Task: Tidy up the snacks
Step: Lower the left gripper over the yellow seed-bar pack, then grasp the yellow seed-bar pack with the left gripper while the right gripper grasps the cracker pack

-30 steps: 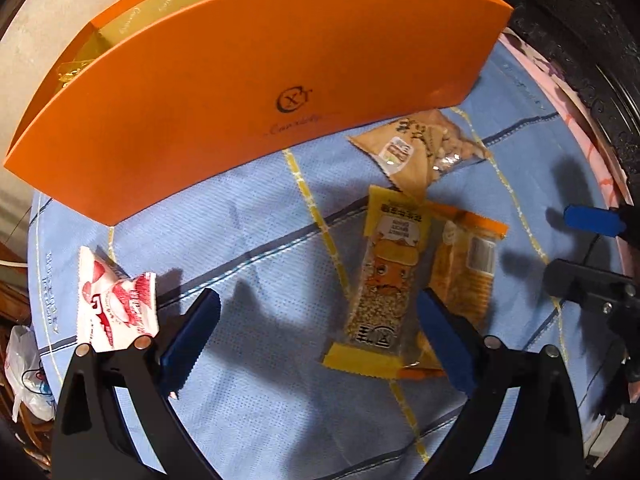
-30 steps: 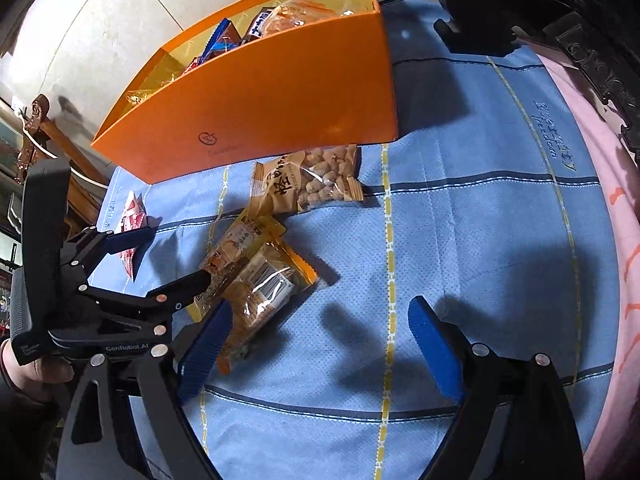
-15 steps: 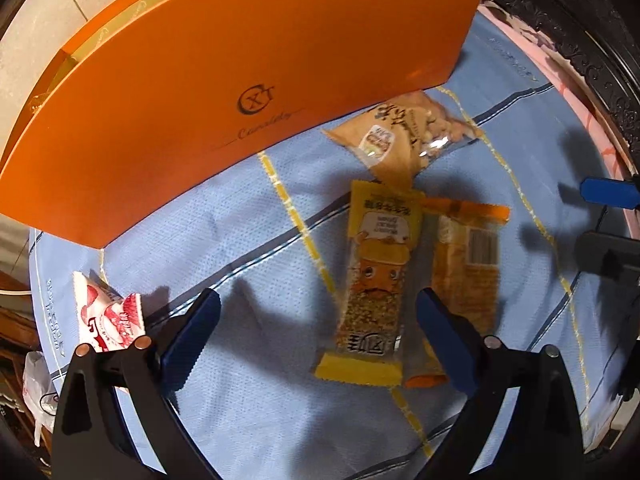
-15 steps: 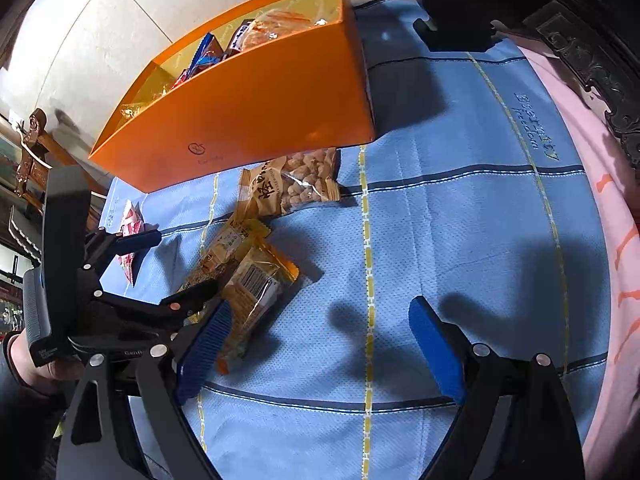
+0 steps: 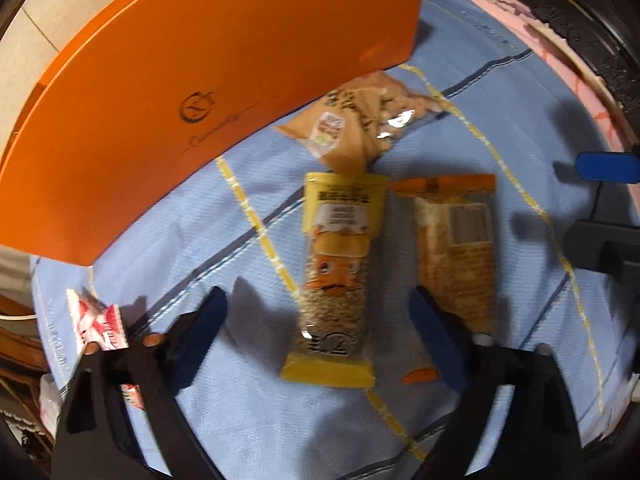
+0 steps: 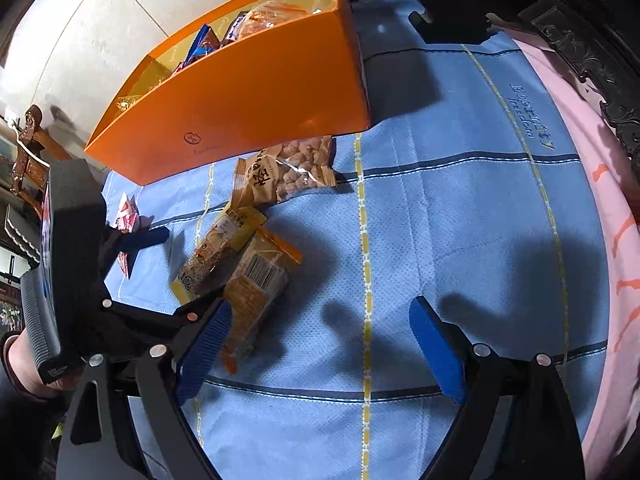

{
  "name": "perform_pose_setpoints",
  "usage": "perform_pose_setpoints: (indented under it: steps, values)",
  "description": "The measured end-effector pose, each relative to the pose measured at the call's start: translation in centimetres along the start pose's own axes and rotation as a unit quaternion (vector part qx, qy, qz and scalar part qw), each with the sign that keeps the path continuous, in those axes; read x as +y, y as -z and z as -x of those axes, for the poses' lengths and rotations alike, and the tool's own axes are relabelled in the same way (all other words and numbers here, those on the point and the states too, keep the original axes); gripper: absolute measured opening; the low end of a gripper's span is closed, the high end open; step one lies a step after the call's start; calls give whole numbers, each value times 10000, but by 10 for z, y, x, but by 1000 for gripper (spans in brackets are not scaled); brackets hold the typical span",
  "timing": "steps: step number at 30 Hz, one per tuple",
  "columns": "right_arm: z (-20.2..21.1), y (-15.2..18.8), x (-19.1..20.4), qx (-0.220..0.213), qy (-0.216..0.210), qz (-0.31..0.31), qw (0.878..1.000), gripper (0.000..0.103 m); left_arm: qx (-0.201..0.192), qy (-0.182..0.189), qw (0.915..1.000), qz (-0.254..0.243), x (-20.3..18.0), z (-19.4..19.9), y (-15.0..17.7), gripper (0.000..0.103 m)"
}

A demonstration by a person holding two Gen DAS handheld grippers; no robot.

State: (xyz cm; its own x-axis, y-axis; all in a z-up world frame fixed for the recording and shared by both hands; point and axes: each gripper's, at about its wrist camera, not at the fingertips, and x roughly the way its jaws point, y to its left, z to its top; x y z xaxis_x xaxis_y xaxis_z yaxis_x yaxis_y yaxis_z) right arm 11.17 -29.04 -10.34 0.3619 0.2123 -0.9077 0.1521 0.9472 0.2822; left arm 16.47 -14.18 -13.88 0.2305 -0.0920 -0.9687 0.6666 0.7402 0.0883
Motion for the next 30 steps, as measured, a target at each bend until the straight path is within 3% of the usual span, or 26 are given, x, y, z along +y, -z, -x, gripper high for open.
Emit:
perform_pose_setpoints:
  steps: [2,8,11,12,13,18,23,30]
  values:
    - [0,1,0,4,7,-12,10000,91,51,41,10000,11,1,-1,-2,70]
    - [1,2,3,18,-5,24,10000,91,77,323,9992,217,20,-2,5,68]
    - [1,2,4,36,-12,29,10000,91,29,312,9992,242,28,0,9,53]
    - [1,2,5,48,-7,33,10000,91,-8,309,9991,296,32,2,11,38]
    - [1,3,6,68,-9,45,10000,91,-3,296,9988,387,37,5,15,37]
    - [-4,4,15,173,43,-15,9998,94,-39,299,9953,918,59,18,32,35]
    - [-18,6,27,302,-37,-334,9990,95,-77,339,9890,1440,79,44,71,34]
    - [-46,8,51,446,89,-505,9977,95,-32,368,9843,1727,81,69,127,34]
